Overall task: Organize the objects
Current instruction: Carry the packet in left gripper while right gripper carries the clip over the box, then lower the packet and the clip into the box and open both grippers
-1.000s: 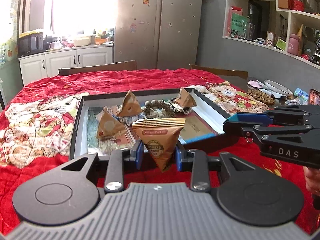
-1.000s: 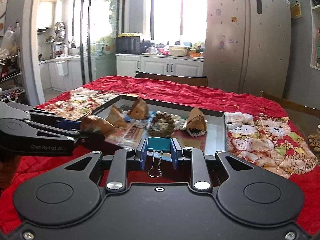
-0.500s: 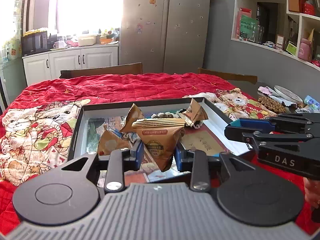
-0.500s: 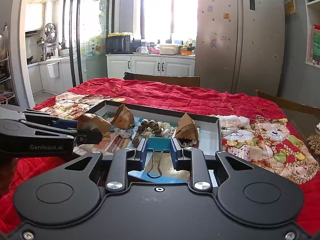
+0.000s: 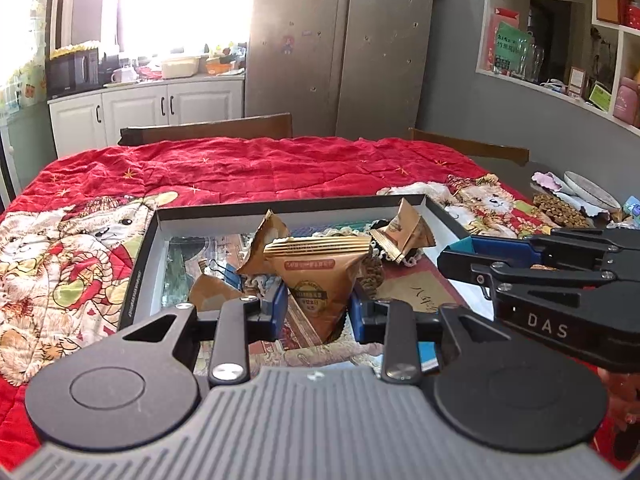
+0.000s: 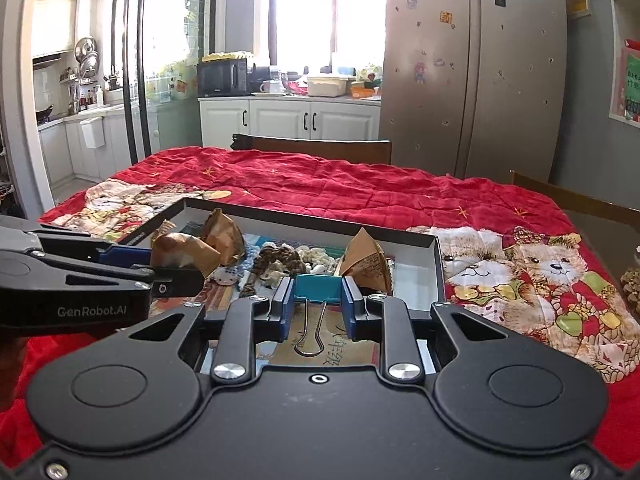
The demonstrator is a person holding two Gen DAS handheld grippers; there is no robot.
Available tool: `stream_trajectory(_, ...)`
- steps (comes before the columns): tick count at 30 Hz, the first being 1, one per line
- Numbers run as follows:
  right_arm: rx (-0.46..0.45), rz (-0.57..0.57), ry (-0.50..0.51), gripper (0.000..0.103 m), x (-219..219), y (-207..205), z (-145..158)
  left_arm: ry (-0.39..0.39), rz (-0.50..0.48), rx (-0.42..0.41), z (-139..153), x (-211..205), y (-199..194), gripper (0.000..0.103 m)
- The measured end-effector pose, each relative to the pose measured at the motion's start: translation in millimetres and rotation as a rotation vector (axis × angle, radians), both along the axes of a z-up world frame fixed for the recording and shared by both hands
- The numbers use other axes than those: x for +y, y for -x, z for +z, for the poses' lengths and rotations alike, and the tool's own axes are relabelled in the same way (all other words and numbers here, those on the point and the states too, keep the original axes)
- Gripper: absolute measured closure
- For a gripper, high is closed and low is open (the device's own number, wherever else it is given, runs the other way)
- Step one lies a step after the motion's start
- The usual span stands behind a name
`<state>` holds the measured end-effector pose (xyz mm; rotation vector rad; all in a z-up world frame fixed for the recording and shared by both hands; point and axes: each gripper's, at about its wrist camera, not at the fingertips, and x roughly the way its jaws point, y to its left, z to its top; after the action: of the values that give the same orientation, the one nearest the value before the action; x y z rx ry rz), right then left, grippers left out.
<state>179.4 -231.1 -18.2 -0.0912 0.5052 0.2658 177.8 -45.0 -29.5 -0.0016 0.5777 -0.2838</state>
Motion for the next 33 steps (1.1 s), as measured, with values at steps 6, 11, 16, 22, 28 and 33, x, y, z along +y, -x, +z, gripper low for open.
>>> stream_trajectory(6,0.035,-0.025,-0.011,0.079,-3,-18,-13,-0.007,0.006,0.028,-9,-1,-13,0.067)
stream_trajectory(11,0.064,-0.039,-0.021,0.079,-6,-29,-23,-0.017,0.003,0.051,-18,-5,-22,0.067)
stream_trajectory(16,0.089,-0.042,-0.006,0.079,-2,-37,-33,-0.025,0.006,0.073,-25,-5,-28,0.067)
stream_trajectory(22,0.113,-0.036,0.006,0.079,2,-44,-41,-0.033,0.007,0.089,-31,-5,-32,0.067)
stream_trajectory(28,0.133,-0.031,0.021,0.079,6,-50,-47,-0.041,0.004,0.105,-35,-6,-35,0.067)
stream_trajectory(33,0.137,-0.029,0.028,0.079,8,-52,-49,-0.051,0.000,0.108,-38,-6,-35,0.066)
